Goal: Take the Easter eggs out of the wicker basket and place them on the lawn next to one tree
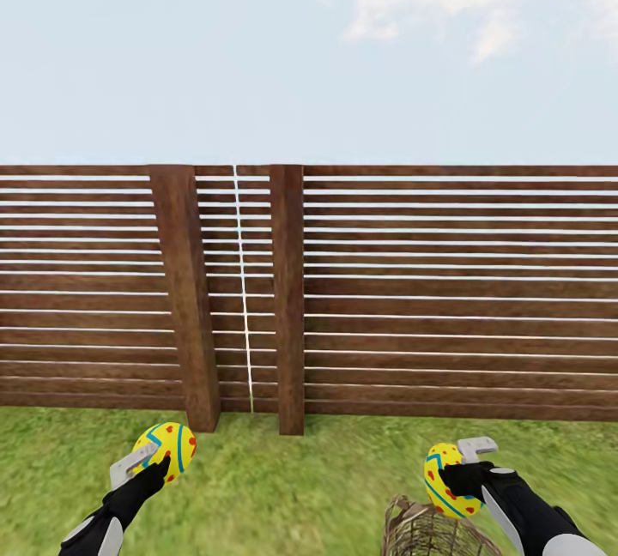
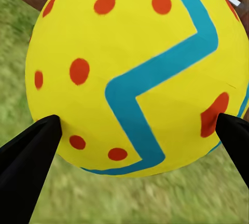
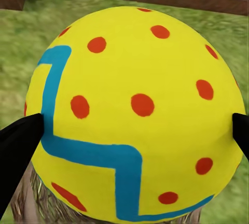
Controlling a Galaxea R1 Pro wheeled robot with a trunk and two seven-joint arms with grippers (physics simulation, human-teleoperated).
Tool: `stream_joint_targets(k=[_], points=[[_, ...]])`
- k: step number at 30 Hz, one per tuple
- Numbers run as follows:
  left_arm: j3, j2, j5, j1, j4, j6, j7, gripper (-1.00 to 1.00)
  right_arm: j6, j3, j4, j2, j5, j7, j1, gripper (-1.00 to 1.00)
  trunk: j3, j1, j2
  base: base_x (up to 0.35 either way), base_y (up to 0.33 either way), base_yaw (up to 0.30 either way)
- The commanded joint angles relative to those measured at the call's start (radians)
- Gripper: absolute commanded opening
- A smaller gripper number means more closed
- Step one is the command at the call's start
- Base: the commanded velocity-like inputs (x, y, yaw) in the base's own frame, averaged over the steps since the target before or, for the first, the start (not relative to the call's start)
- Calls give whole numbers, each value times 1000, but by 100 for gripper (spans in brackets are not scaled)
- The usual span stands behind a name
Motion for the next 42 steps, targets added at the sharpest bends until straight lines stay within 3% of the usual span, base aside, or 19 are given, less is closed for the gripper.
stream_joint_targets(k=[1,42], points=[[6,-1,1,-1,-2,8,-9,-100,6,6,-2,-1,-4,0,0,-100,2,-4,6,0,0,0],[6,-1,1,-1,17,6,-9,-100,6,5,-2,13,-2,0,0,-100,130,-161,293,0,0,0]])
